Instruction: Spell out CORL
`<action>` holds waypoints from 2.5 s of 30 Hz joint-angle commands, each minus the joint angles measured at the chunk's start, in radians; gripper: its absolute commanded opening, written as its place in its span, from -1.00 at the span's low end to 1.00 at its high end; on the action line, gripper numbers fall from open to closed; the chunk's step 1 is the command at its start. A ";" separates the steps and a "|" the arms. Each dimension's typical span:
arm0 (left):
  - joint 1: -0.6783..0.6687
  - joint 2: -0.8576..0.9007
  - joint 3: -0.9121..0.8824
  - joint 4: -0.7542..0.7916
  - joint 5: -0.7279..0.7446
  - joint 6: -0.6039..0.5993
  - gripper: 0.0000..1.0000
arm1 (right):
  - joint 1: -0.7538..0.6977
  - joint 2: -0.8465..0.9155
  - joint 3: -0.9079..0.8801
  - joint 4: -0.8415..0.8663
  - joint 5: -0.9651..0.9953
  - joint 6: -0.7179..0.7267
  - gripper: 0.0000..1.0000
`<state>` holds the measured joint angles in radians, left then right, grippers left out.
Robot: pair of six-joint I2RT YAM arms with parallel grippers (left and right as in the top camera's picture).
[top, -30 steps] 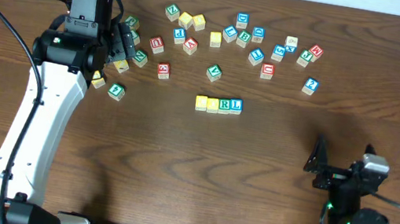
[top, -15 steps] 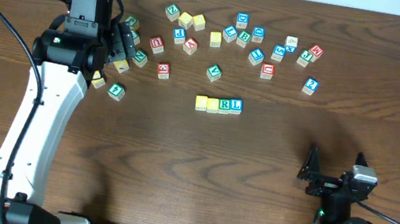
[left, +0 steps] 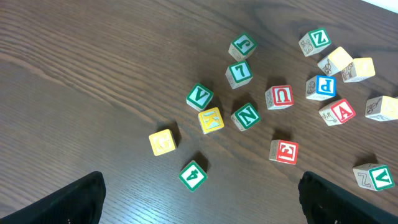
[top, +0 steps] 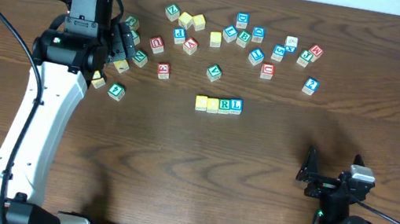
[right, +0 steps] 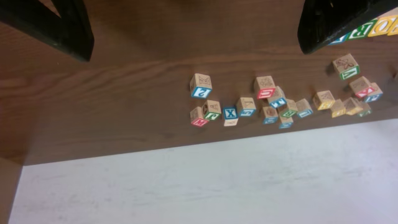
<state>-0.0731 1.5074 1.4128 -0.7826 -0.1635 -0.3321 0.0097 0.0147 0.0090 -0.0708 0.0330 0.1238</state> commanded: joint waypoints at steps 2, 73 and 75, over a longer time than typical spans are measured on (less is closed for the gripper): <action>0.003 -0.004 0.005 -0.002 -0.006 0.010 0.95 | 0.005 -0.009 -0.003 -0.001 0.001 -0.009 0.98; 0.029 -1.395 -1.284 0.724 0.051 0.427 0.95 | 0.005 -0.009 -0.003 -0.001 0.001 -0.009 0.98; 0.029 -1.437 -1.315 0.724 0.051 0.435 0.96 | 0.005 -0.009 -0.003 -0.001 0.001 -0.009 0.99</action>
<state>-0.0483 0.1177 0.1299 -0.0666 -0.1173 0.0586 0.0097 0.0124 0.0090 -0.0704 0.0334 0.1238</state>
